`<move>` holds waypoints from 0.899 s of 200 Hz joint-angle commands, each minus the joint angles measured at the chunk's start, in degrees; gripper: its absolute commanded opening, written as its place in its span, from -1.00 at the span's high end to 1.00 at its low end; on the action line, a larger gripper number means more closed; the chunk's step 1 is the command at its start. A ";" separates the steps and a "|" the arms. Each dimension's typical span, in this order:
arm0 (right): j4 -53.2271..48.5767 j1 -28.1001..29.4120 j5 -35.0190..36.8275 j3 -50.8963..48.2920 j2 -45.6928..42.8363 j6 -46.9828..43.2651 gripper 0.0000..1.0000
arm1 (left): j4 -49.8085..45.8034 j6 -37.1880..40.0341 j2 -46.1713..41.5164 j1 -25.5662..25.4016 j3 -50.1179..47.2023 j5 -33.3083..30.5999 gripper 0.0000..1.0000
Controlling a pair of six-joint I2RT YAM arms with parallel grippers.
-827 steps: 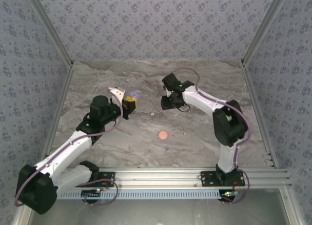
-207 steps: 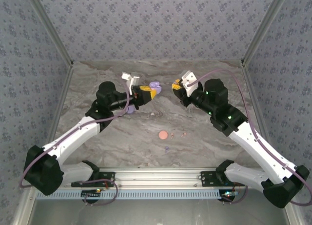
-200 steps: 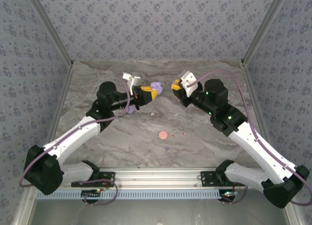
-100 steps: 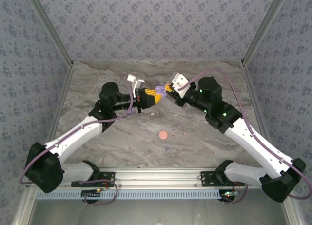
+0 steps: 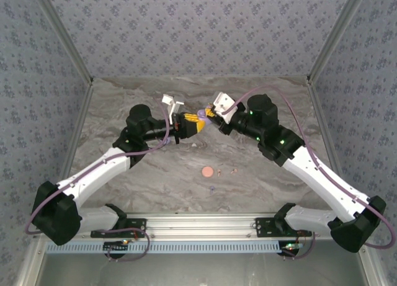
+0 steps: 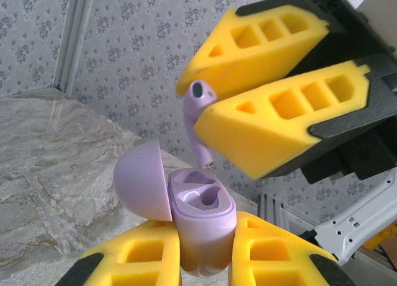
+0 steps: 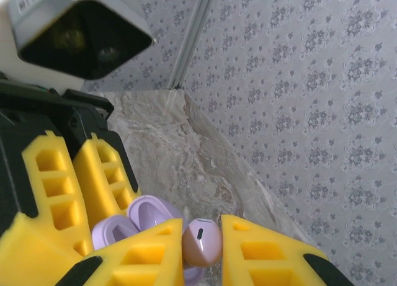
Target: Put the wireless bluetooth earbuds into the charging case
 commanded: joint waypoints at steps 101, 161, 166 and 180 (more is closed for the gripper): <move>-3.20 0.45 0.81 2.77 1.20 -1.26 0.59 | 1.47 1.90 -1.33 -0.54 0.43 0.29 1.00; -8.07 0.55 -3.23 4.10 1.82 -2.12 0.58 | 1.29 2.31 -1.59 -0.60 0.23 -0.65 1.00; -8.28 0.43 -3.96 4.11 1.72 -1.94 0.58 | 1.31 2.38 -1.59 -0.61 0.12 -0.79 1.00; -8.57 0.16 -5.75 4.11 1.54 -1.25 0.58 | 1.70 2.38 -1.77 -0.59 -0.10 -1.28 1.00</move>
